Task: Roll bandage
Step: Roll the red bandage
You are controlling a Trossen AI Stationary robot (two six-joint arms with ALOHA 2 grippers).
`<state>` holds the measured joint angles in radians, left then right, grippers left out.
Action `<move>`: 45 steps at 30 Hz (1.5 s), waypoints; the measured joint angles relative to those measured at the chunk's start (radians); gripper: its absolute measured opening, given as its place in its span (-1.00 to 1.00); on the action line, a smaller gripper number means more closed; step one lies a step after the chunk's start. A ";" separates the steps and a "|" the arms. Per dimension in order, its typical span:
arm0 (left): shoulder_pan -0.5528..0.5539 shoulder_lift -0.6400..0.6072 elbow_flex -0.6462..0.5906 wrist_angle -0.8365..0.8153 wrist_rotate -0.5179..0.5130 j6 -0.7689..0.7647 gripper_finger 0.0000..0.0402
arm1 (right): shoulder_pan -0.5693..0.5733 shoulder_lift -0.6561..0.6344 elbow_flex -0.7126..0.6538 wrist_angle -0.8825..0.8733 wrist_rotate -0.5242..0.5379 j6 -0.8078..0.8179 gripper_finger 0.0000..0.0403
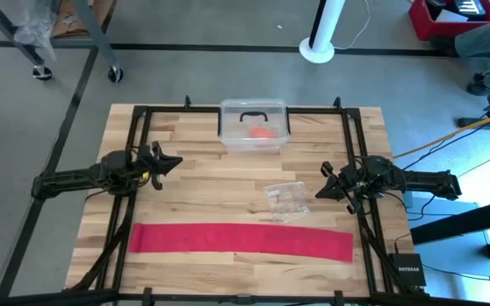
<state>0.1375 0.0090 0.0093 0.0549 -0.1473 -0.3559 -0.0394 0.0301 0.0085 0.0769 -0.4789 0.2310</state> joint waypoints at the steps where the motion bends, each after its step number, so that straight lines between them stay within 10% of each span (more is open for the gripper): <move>1: 0.000 0.000 0.000 0.008 -0.002 -0.015 -0.98 | 0.000 0.000 0.000 0.000 0.000 0.000 -0.96; 11: -0.002 0.003 0.016 0.036 -0.013 -0.033 -0.98 | 0.000 0.000 0.000 0.001 0.000 0.000 -0.96; 20: -0.059 0.172 0.268 -0.003 -0.011 0.015 -0.99 | 0.000 0.000 0.000 -0.001 0.049 -0.002 -0.96; 35: -0.283 0.873 0.932 -0.722 -0.019 -0.308 -1.00 | 0.000 0.000 0.000 -0.007 0.180 -0.002 -0.96; 45: -0.520 1.054 1.068 -1.224 -0.002 -0.767 -1.00 | 0.000 0.000 0.000 -0.007 0.180 -0.001 -0.96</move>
<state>-0.3828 1.0631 1.0775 -1.1689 -0.1489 -1.1229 -0.0395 0.0303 0.0082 0.0696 -0.2985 0.2298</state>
